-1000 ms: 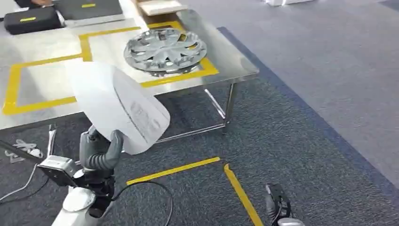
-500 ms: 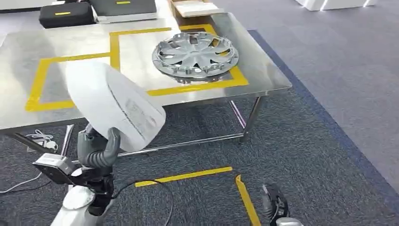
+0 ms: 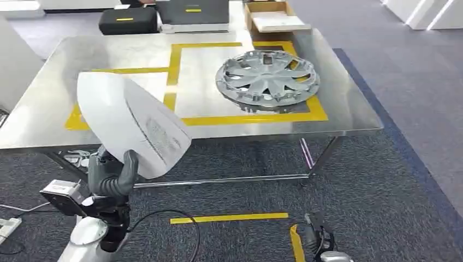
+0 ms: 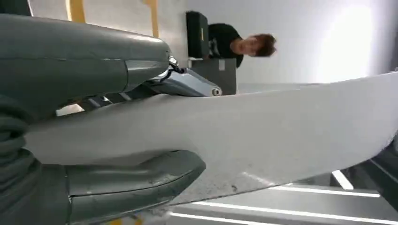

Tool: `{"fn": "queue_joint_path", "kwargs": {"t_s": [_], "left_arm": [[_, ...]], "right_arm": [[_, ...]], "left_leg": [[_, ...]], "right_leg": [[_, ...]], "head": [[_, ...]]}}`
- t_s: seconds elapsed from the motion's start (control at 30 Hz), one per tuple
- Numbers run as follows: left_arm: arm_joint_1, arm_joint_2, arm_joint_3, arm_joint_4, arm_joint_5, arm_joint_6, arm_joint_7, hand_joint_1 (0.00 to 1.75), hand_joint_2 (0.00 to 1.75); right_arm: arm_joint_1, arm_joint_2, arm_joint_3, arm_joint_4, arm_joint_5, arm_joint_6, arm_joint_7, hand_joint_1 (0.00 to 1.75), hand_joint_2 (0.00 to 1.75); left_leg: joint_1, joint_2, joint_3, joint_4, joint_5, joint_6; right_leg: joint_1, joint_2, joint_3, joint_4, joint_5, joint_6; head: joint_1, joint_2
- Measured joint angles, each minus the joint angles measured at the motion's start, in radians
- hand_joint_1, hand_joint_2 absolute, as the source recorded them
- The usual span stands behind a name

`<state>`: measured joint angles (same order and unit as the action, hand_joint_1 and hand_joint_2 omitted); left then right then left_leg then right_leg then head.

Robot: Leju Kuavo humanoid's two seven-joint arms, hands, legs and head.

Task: Take the parts from the cabinet and place them on the table.

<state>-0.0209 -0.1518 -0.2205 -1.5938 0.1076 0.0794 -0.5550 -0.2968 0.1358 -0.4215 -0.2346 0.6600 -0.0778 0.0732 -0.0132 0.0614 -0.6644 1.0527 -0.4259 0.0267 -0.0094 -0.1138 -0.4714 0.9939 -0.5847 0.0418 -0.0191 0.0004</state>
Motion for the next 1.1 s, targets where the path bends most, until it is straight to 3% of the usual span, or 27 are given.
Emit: {"fn": "queue_joint_path", "kwargs": {"t_s": [0.07,0.1,0.13,0.17,0.23,0.27,0.3,0.4,0.47,0.57,0.6,0.63,0.67,0.73,0.77,0.8,0.83,0.9,0.97,1.07,1.1], "left_arm": [[-0.001,0.0,0.001,0.0,0.0,0.0,0.0,1.75,1.75],[0.0,-0.001,0.002,-0.001,0.0,0.0,0.0,1.75,1.75],[-0.003,-0.002,0.003,-0.001,0.0,0.0,0.0,1.75,1.75],[-0.005,-0.003,0.002,-0.001,0.0,-0.001,0.0,1.75,1.75],[-0.003,-0.003,0.003,-0.001,-0.001,-0.003,0.0,1.75,1.75],[-0.002,-0.003,0.003,0.0,-0.001,-0.003,0.0,1.75,1.75],[-0.002,-0.003,0.003,0.0,-0.002,-0.003,0.0,1.75,1.75],[-0.002,-0.004,0.003,0.0,-0.003,-0.003,0.0,1.75,1.75],[-0.004,-0.003,0.003,0.0,-0.008,-0.003,0.002,1.75,1.75],[-0.003,-0.002,0.003,0.0,-0.009,-0.003,0.002,1.75,1.75],[-0.002,-0.002,0.003,-0.001,-0.009,-0.003,0.002,1.75,1.75],[-0.006,-0.001,0.003,-0.001,-0.01,-0.003,0.001,1.75,1.75],[-0.009,-0.001,0.003,-0.001,-0.011,-0.003,0.001,1.75,1.75],[-0.006,-0.001,0.003,-0.001,-0.012,-0.003,0.002,1.75,1.75],[-0.005,0.0,0.003,0.0,-0.013,-0.003,0.003,1.75,1.75],[-0.005,0.002,0.003,0.0,-0.016,-0.004,0.005,1.75,1.75],[-0.005,0.002,0.003,0.0,-0.018,-0.004,0.007,1.75,1.75],[-0.006,0.003,0.003,0.0,-0.025,-0.006,0.013,1.75,1.75],[-0.011,0.004,0.003,0.001,-0.03,-0.006,0.022,1.75,1.75],[-0.011,0.007,0.003,0.003,-0.038,-0.009,0.027,1.75,1.75],[-0.012,0.007,0.002,0.003,-0.043,-0.01,0.032,1.75,1.75]], "right_arm": [[-0.006,0.002,0.003,0.0,0.001,0.0,-0.002,0.0,0.0],[-0.008,0.002,0.006,-0.002,0.002,0.0,-0.004,0.0,0.0],[-0.011,0.002,0.007,-0.002,0.002,0.0,-0.005,0.0,0.0],[-0.011,0.002,0.007,-0.002,0.002,0.0,-0.005,0.0,0.0],[-0.002,0.002,0.008,-0.002,0.002,0.0,-0.001,0.0,0.0],[0.003,0.002,0.008,-0.002,0.002,0.0,0.0,0.0,0.0],[0.005,0.002,0.008,-0.002,0.003,0.0,0.001,0.0,0.0],[-0.002,0.002,0.008,-0.002,0.005,-0.006,-0.003,0.0,0.0],[-0.005,0.002,0.009,-0.001,0.005,-0.013,-0.011,0.0,0.0],[-0.007,0.002,0.008,-0.001,0.005,-0.014,-0.015,0.0,0.0],[-0.007,0.002,0.008,-0.002,0.003,-0.015,-0.015,0.0,0.0],[-0.009,0.002,0.008,-0.003,0.001,-0.014,-0.018,0.0,0.0],[-0.009,0.002,0.008,-0.003,-0.001,-0.01,-0.018,0.0,0.0],[-0.006,0.002,0.008,-0.002,-0.006,-0.004,-0.017,0.0,0.0],[-0.004,0.002,0.008,-0.002,-0.008,-0.002,-0.017,0.0,0.0],[-0.002,0.002,0.008,-0.002,-0.008,0.001,-0.017,0.0,0.0],[-0.002,0.002,0.008,-0.002,-0.01,0.002,-0.016,0.0,0.0],[-0.003,0.003,0.008,-0.002,-0.011,0.003,-0.016,0.0,0.0],[-0.006,0.003,0.008,-0.002,-0.013,0.004,-0.015,0.0,0.0],[-0.007,0.003,0.008,-0.002,-0.014,0.004,-0.014,0.0,0.0],[-0.008,0.003,0.008,-0.002,-0.015,0.004,-0.014,0.0,0.0]], "left_leg": [[0.003,-0.031,0.008,-0.009,-0.007,0.005],[0.007,-0.044,0.016,-0.015,-0.006,0.01],[0.01,-0.053,0.021,-0.016,-0.011,0.016],[0.01,-0.064,0.025,-0.016,-0.016,0.023],[0.009,-0.094,0.035,-0.016,-0.029,0.027],[0.009,-0.112,0.042,-0.015,-0.035,0.026],[0.009,-0.119,0.051,-0.015,-0.042,0.026],[0.009,-0.141,0.095,-0.014,-0.075,0.018],[0.008,-0.149,0.096,-0.013,-0.084,0.006],[0.01,-0.15,0.101,-0.023,-0.089,-0.008],[0.009,-0.132,0.101,-0.014,-0.101,-0.014],[0.007,-0.101,0.084,0.025,-0.117,-0.023],[0.011,-0.087,0.05,0.091,-0.144,-0.029],[0.015,-0.076,-0.034,0.237,-0.187,-0.035],[0.018,-0.075,-0.062,0.274,-0.184,-0.037],[0.021,-0.073,-0.066,0.259,-0.155,-0.038],[0.023,-0.073,-0.048,0.207,-0.109,-0.038],[0.024,-0.065,0.017,0.048,-0.015,-0.034],[0.017,-0.061,0.043,-0.016,-0.03,-0.026],[0.014,-0.067,0.04,-0.015,-0.029,-0.012],[0.023,-0.067,0.046,-0.024,-0.024,-0.004]], "right_leg": [[0.0,-0.023,0.036,-0.012,-0.012,0.011],[-0.004,0.029,0.021,0.0,-0.021,0.017],[-0.007,0.084,-0.01,0.056,-0.05,0.017],[-0.007,0.103,-0.059,0.135,-0.083,0.017],[-0.007,0.112,-0.173,0.293,-0.124,0.016],[-0.007,0.113,-0.213,0.323,-0.111,0.015],[-0.007,0.113,-0.225,0.301,-0.066,0.014],[-0.007,0.119,-0.175,0.062,0.131,0.005],[-0.002,0.134,-0.14,0.04,0.112,-0.006],[-0.002,0.135,-0.136,0.031,0.106,-0.017],[-0.008,0.13,-0.126,0.023,0.106,-0.022],[-0.008,0.128,-0.118,0.018,0.102,-0.029],[-0.008,0.124,-0.111,0.017,0.098,-0.034],[-0.008,0.115,-0.099,0.017,0.088,-0.038],[-0.008,0.112,-0.094,0.017,0.085,-0.038],[-0.008,0.11,-0.087,0.017,0.08,-0.037],[-0.008,0.109,-0.081,0.017,0.076,-0.035],[-0.009,0.109,-0.067,0.017,0.067,-0.028],[-0.001,0.108,-0.07,0.022,0.058,-0.014],[-0.004,0.1,-0.067,0.011,0.059,0.001],[-0.006,0.101,-0.074,0.015,0.051,0.007]], "head": [[-0.002,0.0],[0.003,0.0],[0.006,0.0],[0.01,0.0],[0.01,0.0],[0.009,0.0],[0.009,0.0],[0.011,0.0],[0.008,0.0],[0.007,0.0],[0.008,0.0],[-0.001,0.0],[-0.001,0.0],[0.0,0.0],[-0.001,0.0],[0.0,0.0],[0.0,0.0],[0.0,0.0],[0.0,0.0],[0.002,0.0],[0.002,0.0]]}}
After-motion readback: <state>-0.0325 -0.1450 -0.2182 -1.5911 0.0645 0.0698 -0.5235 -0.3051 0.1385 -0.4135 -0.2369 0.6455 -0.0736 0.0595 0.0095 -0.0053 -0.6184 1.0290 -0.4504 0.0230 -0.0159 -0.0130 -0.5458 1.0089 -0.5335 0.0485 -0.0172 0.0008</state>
